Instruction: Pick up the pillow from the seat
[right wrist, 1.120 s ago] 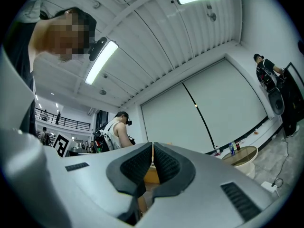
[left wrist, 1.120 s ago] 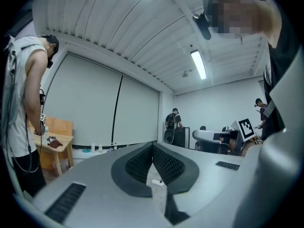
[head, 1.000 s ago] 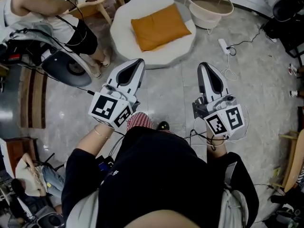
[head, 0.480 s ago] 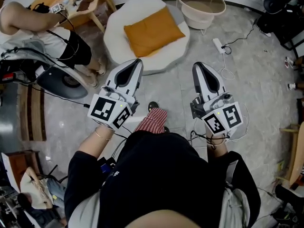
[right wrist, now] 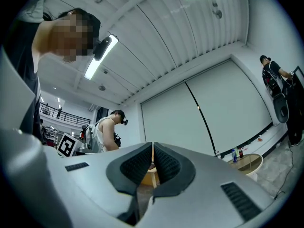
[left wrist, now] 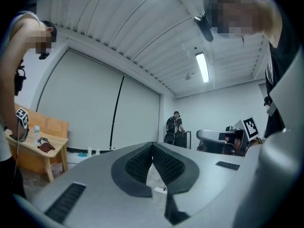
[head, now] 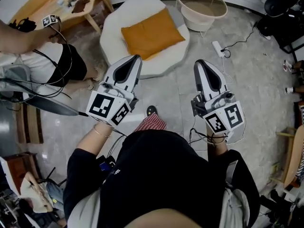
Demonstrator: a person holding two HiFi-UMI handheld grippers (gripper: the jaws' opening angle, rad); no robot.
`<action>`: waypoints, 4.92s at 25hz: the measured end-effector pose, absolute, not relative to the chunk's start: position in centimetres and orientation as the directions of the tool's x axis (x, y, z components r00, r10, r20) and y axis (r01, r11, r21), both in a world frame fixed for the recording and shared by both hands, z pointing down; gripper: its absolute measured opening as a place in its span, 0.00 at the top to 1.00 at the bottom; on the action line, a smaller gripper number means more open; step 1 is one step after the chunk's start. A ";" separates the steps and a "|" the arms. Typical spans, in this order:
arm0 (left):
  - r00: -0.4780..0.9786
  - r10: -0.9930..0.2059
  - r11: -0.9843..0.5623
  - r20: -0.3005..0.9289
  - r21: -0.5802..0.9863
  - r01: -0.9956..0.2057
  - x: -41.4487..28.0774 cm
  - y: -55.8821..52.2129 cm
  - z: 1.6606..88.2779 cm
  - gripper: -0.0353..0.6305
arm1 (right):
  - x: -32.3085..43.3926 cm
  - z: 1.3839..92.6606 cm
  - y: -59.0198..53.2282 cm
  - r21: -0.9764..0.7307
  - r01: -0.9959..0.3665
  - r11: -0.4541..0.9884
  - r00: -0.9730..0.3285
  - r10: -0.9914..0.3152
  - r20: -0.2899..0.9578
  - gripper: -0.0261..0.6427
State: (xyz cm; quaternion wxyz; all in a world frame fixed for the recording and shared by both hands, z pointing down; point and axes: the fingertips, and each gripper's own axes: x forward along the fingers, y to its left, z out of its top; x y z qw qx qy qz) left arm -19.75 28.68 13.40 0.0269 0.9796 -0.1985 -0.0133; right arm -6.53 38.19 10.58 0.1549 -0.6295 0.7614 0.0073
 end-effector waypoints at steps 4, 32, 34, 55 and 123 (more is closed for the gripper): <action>0.919 -0.395 -0.918 -0.015 0.053 -0.393 -19.2 26.0 13.5 0.93 | -6.0 10.8 35.5 -0.179 -0.959 0.218 -0.174 -0.956 -0.235 0.93; 0.910 -0.409 -0.911 -0.069 0.084 -0.403 -19.4 11.1 13.8 0.93 | -4.4 10.2 20.6 -0.121 -0.977 0.174 -0.153 -0.974 -0.166 0.93; 0.905 -0.421 -0.905 -0.064 0.091 -0.415 -19.4 10.7 13.9 0.93 | -4.0 10.2 20.1 -0.126 -0.977 0.173 -0.152 -0.975 -0.160 0.93; 0.798 -0.601 -0.798 -0.042 0.078 -0.597 -15.1 1.7 14.7 0.93 | 2.6 11.7 7.8 -0.111 -0.928 0.354 -0.337 -0.930 -0.149 0.93; 0.611 -0.782 -0.608 0.122 0.062 -0.791 -3.4 -21.4 32.8 0.93 | 18.9 37.5 -18.7 -0.220 -0.921 0.322 -0.364 -0.912 0.188 0.76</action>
